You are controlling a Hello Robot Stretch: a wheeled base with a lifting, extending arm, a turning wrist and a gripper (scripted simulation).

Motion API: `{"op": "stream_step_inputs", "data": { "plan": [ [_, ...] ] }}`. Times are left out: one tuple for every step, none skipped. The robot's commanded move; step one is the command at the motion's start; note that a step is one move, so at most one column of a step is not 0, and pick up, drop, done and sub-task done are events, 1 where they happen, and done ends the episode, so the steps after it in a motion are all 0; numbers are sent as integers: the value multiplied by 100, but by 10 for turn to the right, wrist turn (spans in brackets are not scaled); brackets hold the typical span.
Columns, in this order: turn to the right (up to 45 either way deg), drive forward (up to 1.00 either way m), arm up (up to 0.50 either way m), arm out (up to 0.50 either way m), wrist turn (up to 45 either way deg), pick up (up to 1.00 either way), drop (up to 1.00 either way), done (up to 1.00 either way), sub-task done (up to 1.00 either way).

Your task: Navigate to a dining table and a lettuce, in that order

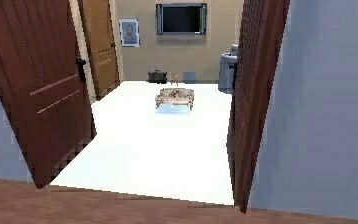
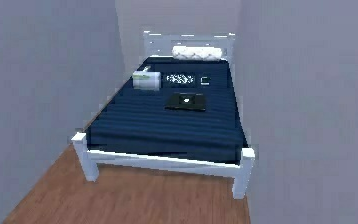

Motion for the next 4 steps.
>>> {"op": "stream_step_inputs", "data": {
  "plan": [
    [60, 0, 0, 0, 0, 0, 0, 0, 0],
    [0, 25, 0, 0, 0, 0, 0, 0, 0],
    [-120, 0, 0, 0, 0, 0, 0, 0, 0],
    [0, 70, 0, 0, 0, 0, 0, 0, 0]
  ]
}}
